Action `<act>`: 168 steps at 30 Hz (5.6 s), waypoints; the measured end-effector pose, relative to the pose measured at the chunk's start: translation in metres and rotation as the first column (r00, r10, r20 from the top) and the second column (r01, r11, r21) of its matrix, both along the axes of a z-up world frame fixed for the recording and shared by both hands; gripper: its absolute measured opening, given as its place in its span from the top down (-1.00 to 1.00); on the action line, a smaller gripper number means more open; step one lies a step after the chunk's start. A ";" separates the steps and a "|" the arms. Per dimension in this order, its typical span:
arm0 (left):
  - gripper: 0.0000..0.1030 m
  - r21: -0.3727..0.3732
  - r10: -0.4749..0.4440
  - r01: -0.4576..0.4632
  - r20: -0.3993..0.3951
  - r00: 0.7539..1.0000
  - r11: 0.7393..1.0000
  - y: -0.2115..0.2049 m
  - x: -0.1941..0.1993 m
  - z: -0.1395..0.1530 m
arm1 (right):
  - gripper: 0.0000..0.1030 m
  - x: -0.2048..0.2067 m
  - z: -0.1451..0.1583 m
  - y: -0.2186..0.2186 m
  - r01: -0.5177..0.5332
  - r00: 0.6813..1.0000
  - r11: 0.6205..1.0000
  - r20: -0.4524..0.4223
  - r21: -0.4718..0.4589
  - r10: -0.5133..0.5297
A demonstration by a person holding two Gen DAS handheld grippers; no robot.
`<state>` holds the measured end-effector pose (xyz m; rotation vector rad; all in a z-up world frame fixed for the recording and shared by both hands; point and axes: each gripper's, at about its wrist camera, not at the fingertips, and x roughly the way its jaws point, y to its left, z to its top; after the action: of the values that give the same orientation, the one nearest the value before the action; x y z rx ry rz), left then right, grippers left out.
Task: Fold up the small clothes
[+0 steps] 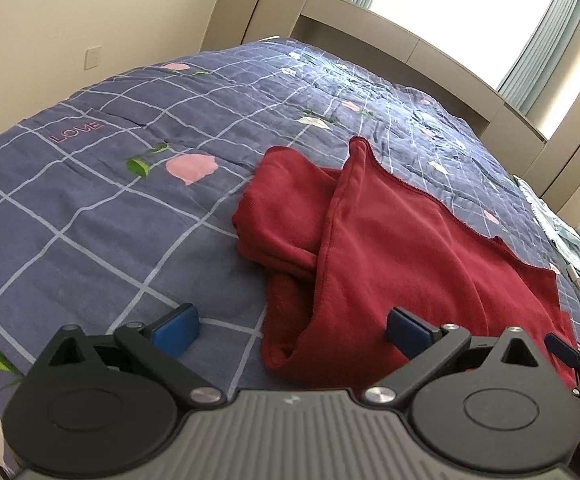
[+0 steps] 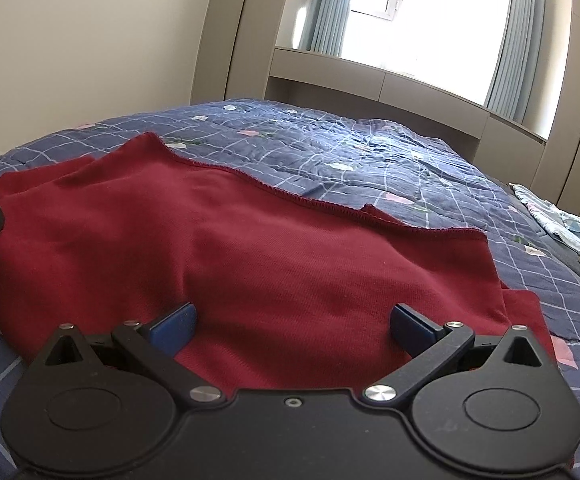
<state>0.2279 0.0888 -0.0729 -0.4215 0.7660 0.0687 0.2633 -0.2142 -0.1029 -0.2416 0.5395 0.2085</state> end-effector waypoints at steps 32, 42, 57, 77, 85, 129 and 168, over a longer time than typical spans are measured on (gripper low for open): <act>-0.44 -0.277 0.121 -0.114 0.007 0.993 0.954 0.023 0.017 -0.011 | -0.99 0.001 0.002 -0.001 -0.001 1.000 1.000 -0.001 0.018 0.001; 0.72 -0.178 0.108 -0.108 -0.011 0.994 0.978 0.006 0.030 0.004 | -0.99 0.001 0.001 -0.002 -0.001 1.000 1.000 -0.004 0.026 0.001; 0.78 0.031 -0.059 0.056 0.095 0.994 0.998 -0.053 0.036 0.071 | -0.99 0.004 0.002 -0.012 -0.005 1.000 0.995 -0.028 0.100 0.008; 0.78 0.272 -0.544 0.498 0.126 0.830 0.823 -0.267 0.046 0.120 | -0.99 -0.029 0.035 -0.145 0.281 0.949 0.945 0.100 0.170 -0.300; 0.75 0.315 -0.673 0.648 -0.036 0.739 0.694 -0.344 0.034 0.068 | -0.99 -0.048 0.011 -0.237 0.455 0.876 0.806 -0.028 0.379 -0.481; -0.99 -0.054 -0.240 0.236 -0.075 0.968 0.970 -0.166 0.011 0.012 | 0.77 -0.029 0.048 -0.188 0.385 0.920 0.694 -0.195 0.608 -0.340; -0.99 -0.060 -0.213 0.208 -0.093 0.973 0.976 -0.155 0.010 0.011 | 0.93 -0.089 0.036 -0.133 0.342 0.939 0.883 -0.081 0.323 -0.334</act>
<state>0.2382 -0.0665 -0.0621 -0.3839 0.9082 -0.1289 0.1741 -0.3474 -0.0673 0.1875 0.5514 -0.0405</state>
